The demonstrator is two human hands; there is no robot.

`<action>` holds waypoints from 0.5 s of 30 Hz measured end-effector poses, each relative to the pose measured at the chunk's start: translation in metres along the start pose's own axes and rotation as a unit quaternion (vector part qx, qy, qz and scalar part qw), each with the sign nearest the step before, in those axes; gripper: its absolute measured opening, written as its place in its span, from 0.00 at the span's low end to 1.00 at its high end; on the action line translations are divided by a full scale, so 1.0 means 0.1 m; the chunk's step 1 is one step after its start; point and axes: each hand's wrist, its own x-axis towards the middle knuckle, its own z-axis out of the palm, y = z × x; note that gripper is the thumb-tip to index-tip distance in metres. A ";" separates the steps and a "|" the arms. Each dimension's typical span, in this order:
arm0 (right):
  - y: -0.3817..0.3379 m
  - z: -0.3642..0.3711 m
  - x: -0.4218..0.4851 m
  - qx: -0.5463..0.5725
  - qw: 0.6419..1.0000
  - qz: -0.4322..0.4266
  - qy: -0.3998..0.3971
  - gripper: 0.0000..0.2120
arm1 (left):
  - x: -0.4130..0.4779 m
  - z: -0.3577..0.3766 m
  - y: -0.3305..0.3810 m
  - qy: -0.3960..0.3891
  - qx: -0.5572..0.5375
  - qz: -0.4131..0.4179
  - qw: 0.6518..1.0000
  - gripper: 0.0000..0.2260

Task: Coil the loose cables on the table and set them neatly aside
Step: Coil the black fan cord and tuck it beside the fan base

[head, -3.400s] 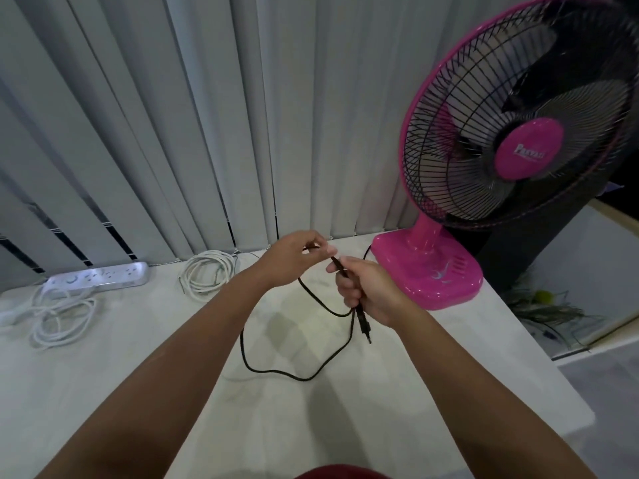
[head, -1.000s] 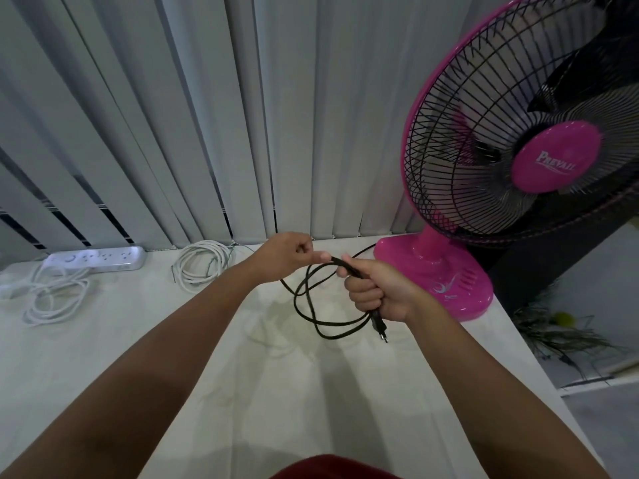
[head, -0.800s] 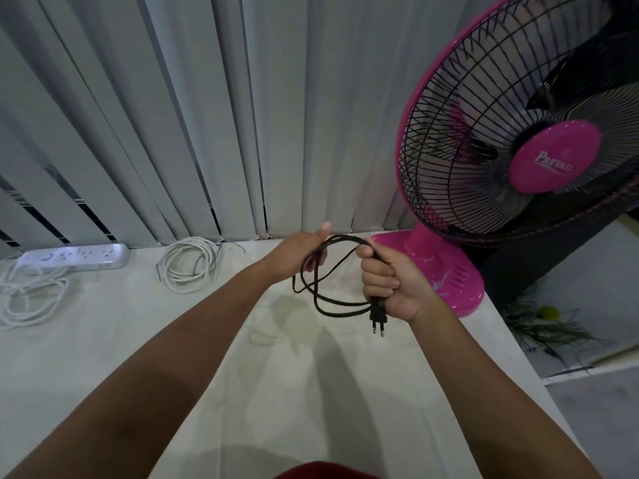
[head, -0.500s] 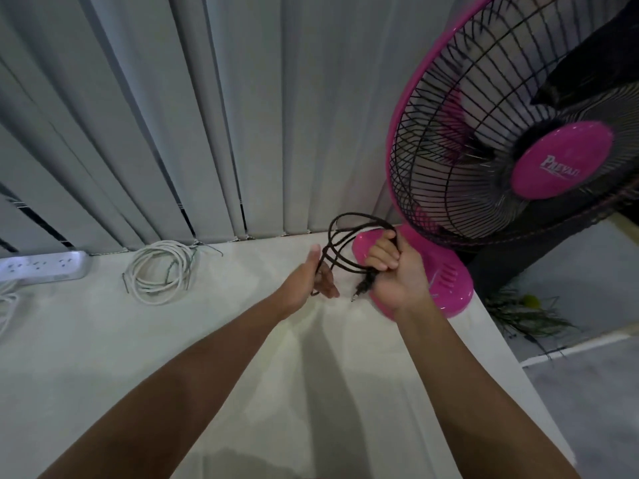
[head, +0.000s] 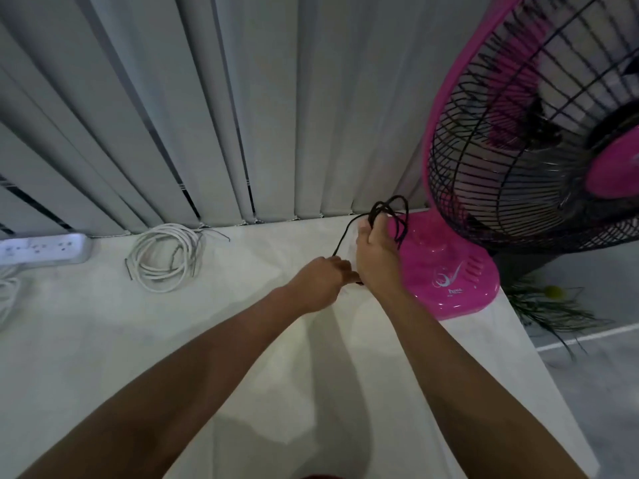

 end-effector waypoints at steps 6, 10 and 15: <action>0.17 0.03 0.11 -0.206 0.974 0.007 -0.097 0.13 | -0.05 -0.11 -0.03 0.108 -0.111 -0.054 0.986 0.10; 0.26 0.00 0.18 -0.186 0.967 0.063 -0.162 0.06 | 0.00 -0.22 -0.03 0.170 -0.102 -0.095 0.976 0.10; 0.26 -0.08 0.22 0.008 0.949 0.151 -0.277 0.12 | 0.08 -0.32 -0.30 0.223 -0.077 -0.138 0.962 0.07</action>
